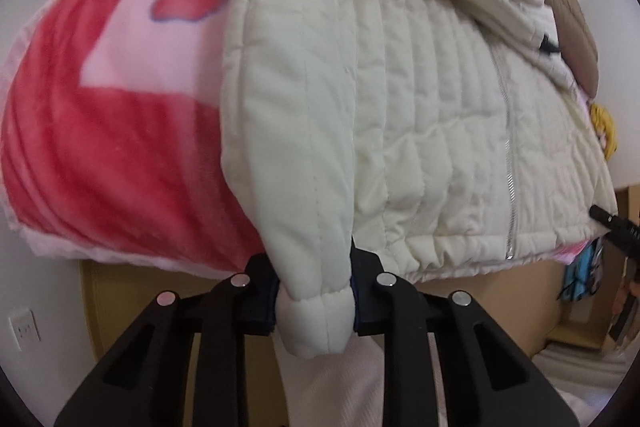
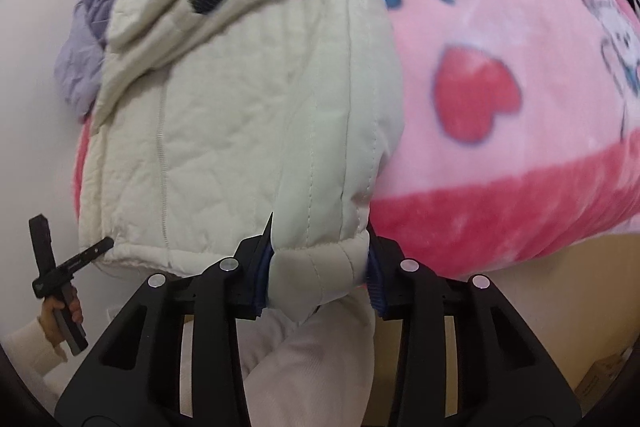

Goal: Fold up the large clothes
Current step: 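Lift the jacket side and fold it over the other half with both grippers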

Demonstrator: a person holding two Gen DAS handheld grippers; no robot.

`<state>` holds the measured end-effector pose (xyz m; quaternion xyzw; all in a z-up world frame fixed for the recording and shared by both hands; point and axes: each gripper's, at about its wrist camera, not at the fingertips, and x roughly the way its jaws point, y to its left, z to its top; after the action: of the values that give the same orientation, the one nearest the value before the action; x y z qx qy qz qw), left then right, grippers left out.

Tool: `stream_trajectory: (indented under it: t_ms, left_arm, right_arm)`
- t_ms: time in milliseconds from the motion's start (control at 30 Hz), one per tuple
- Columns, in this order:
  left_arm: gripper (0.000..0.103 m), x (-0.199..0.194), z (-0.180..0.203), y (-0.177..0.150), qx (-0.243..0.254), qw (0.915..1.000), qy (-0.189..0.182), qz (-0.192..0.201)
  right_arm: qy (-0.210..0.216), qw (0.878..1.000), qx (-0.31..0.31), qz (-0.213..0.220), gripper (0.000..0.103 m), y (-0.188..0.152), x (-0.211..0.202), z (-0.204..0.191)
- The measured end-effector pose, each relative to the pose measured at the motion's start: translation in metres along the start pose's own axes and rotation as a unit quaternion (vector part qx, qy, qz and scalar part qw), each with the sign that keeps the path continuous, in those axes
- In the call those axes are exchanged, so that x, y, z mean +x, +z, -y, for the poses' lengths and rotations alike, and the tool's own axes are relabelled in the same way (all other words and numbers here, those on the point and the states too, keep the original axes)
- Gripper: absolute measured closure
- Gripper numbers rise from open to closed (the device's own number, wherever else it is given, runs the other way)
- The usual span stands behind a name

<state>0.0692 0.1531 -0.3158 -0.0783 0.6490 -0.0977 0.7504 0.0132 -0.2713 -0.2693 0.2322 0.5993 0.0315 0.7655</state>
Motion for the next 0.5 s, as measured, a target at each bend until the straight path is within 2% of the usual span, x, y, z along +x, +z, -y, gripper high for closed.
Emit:
stream_trajectory:
  t_ms: [33, 133, 300, 500]
  left_arm:
    - [0.079, -0.009, -0.001, 0.002, -0.002, 1.0000, -0.002, 0.001]
    - [0.080, -0.038, 0.012, 0.015, 0.001, 0.9999, -0.009, 0.013]
    - [0.080, -0.093, 0.022, 0.048, -0.005, 0.9980, -0.006, 0.063]
    - [0.081, -0.115, 0.013, 0.097, -0.047, 0.9949, -0.010, 0.088]
  right_arm:
    - [0.005, 1.000, -0.006, 0.003, 0.067, -0.005, -0.007, -0.003]
    - [0.034, 0.999, -0.032, 0.018, 0.067, 0.014, -0.040, -0.011]
    - [0.048, 0.995, -0.075, 0.049, 0.067, 0.050, -0.074, -0.034]
    - [0.083, 0.993, -0.026, 0.076, 0.068, 0.105, -0.102, -0.042]
